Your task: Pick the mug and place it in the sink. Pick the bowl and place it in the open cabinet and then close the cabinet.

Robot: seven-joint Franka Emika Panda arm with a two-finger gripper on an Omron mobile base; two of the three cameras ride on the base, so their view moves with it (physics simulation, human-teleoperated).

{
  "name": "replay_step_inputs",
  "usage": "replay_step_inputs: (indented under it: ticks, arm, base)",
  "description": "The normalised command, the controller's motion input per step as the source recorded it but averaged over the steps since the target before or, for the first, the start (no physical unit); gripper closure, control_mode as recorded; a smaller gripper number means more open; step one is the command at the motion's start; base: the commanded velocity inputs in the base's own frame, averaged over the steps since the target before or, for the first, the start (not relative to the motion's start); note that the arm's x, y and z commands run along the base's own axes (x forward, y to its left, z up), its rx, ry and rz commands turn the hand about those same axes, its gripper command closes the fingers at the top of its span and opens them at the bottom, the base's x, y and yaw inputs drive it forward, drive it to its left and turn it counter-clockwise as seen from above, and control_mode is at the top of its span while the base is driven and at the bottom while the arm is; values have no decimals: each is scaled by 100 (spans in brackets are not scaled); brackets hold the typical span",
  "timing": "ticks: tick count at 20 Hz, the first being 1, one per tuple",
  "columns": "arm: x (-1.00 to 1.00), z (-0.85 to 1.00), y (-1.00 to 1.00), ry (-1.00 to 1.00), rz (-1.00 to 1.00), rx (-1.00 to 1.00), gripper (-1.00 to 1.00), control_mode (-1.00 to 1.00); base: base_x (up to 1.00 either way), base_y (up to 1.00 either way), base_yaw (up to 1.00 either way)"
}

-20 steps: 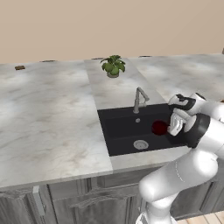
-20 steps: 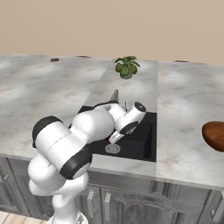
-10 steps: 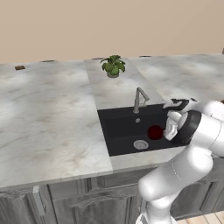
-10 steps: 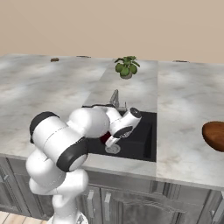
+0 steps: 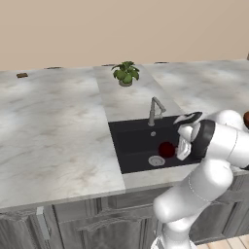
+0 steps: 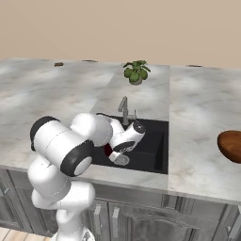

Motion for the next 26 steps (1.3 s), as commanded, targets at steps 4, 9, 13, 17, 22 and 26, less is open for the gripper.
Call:
replay_step_inputs:
  ticks: [4, 9, 13, 17, 22, 26]
  arm:
    - [13, -18, 8, -1, 0, -1, 100, -100]
    - [18, -4, 1, 0, 0, 0, 100, -100]
    - [20, -10, 1, -1, 0, 0, 100, -100]
    - [23, -10, 1, -3, 0, 0, 100, -100]
    - [18, -18, 1, -12, 0, -4, 100, -100]
    - [8, -18, 2, -20, 0, -5, 100, -100]
  base:
    - [0, 0, 0]
    - [0, 0, 0]
    - [0, 0, 0]
    - [0, 0, 0]
    - [0, 0, 0]
    - [0, 0, 0]
